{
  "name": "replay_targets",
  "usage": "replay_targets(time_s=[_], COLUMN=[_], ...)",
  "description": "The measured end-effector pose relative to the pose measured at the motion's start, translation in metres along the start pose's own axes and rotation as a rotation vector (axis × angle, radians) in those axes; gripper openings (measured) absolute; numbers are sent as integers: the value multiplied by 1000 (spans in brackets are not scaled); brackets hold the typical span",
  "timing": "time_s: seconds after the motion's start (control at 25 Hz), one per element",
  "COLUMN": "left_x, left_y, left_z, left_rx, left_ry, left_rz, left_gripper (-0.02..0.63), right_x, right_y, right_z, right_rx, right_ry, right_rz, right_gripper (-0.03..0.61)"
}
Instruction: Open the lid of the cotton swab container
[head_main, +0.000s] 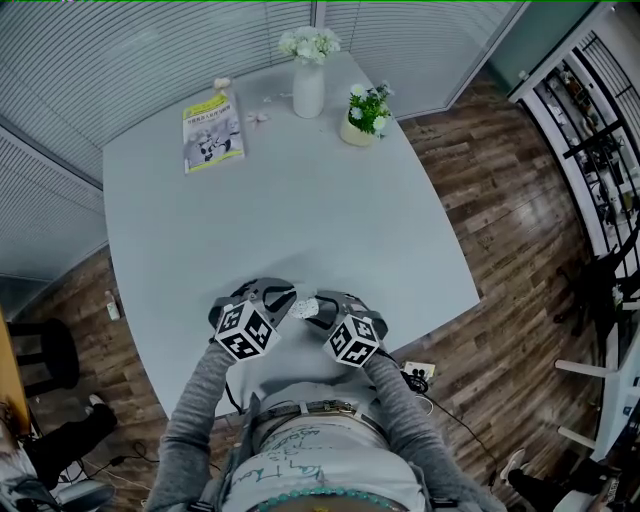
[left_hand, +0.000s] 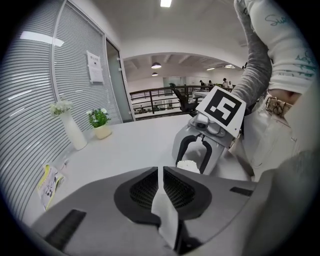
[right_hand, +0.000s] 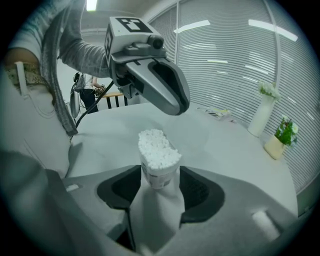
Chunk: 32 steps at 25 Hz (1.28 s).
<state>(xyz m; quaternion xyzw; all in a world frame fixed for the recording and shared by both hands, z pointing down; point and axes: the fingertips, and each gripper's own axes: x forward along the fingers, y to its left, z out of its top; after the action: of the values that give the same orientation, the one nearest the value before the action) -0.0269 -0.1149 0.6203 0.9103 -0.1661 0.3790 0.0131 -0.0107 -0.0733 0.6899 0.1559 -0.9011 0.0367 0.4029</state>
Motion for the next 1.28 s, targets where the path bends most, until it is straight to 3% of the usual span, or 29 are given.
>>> replay_targets(time_s=[0.4, 0.88, 1.28], left_x=[15, 29, 32], left_y=[8, 10, 12], left_z=[-19, -33, -33], left_rx=[-31, -75, -151], left_ry=[59, 85, 34], left_rz=[10, 3, 22], left_gripper=[31, 31, 31], right_x=[-6, -7, -8], right_y=[2, 2, 2], right_z=[-8, -6, -6], right_rx=[8, 11, 22], right_ry=[15, 10, 5], right_rz=[-26, -28, -22], right_gripper=[196, 193, 193])
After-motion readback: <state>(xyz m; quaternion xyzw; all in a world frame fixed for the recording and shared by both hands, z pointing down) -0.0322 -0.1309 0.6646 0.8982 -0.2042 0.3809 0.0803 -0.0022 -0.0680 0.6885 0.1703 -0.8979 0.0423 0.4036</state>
